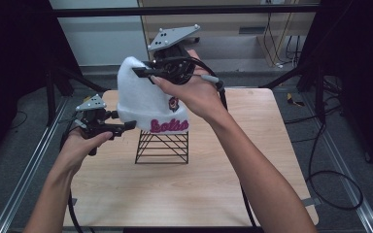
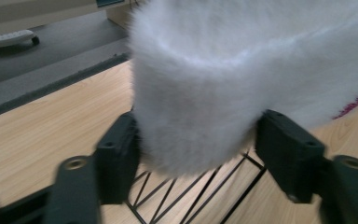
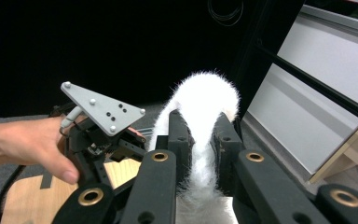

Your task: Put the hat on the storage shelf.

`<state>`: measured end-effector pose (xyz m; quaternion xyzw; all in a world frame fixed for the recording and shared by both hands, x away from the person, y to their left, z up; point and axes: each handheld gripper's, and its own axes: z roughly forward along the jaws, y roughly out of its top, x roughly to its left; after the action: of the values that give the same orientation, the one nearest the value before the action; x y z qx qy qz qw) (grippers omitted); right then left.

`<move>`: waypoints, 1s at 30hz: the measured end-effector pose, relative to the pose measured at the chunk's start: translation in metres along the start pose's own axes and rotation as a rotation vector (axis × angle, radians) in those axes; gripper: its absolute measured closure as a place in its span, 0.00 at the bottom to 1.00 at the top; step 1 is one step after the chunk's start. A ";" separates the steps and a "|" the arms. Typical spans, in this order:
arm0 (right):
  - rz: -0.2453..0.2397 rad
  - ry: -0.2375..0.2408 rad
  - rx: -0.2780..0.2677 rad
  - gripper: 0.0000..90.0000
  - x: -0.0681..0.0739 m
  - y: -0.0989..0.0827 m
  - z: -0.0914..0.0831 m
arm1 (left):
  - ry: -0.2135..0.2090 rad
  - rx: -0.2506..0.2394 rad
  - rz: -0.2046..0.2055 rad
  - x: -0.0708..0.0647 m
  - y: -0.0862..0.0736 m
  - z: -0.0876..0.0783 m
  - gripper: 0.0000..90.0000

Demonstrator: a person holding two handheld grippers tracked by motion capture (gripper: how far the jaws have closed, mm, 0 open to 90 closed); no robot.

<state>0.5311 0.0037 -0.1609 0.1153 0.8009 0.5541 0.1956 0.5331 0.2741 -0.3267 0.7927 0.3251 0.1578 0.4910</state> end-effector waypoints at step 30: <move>0.057 -0.060 0.028 0.91 -0.030 -0.025 -0.005 | 0.121 -0.011 0.065 -0.022 0.005 -0.010 0.82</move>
<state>0.5564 -0.0215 -0.1776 0.1575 0.7987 0.5446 0.2019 0.5133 0.2651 -0.3156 0.7891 0.3273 0.2232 0.4694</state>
